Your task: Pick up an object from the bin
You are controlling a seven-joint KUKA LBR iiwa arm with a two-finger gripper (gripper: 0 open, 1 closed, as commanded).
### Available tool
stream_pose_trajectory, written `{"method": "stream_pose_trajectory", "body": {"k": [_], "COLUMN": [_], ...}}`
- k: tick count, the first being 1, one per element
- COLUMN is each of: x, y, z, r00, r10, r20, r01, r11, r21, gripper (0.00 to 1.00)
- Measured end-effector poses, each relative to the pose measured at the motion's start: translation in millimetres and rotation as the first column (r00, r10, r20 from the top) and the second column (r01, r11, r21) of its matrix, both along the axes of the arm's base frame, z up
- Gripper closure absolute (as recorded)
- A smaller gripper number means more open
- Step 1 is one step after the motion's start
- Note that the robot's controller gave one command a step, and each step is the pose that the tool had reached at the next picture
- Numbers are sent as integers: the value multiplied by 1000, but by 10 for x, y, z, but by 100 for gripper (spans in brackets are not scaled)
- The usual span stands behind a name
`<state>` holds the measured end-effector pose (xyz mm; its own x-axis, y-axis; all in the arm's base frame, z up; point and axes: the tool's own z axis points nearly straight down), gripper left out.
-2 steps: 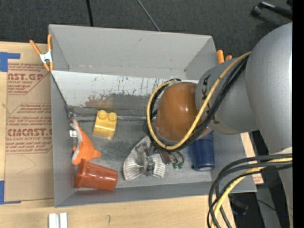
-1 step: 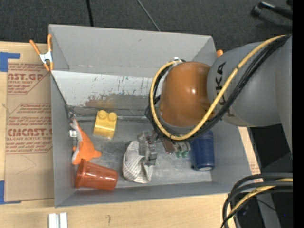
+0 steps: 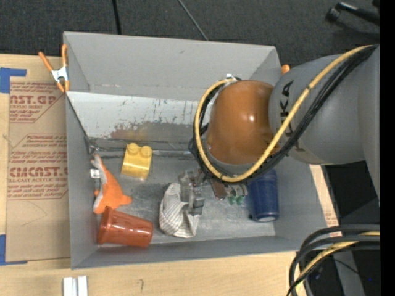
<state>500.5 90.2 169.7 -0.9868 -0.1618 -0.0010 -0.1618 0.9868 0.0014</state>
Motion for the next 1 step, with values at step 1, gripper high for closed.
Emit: {"method": "stream_pose_trajectory", "body": {"k": [1], "x": [84], "y": [-51], "z": [594], "r00": [1000], "r10": [25], "r20": [1], "r01": [-25], "r11": [1000], "r21": [-1], "gripper": [100]}}
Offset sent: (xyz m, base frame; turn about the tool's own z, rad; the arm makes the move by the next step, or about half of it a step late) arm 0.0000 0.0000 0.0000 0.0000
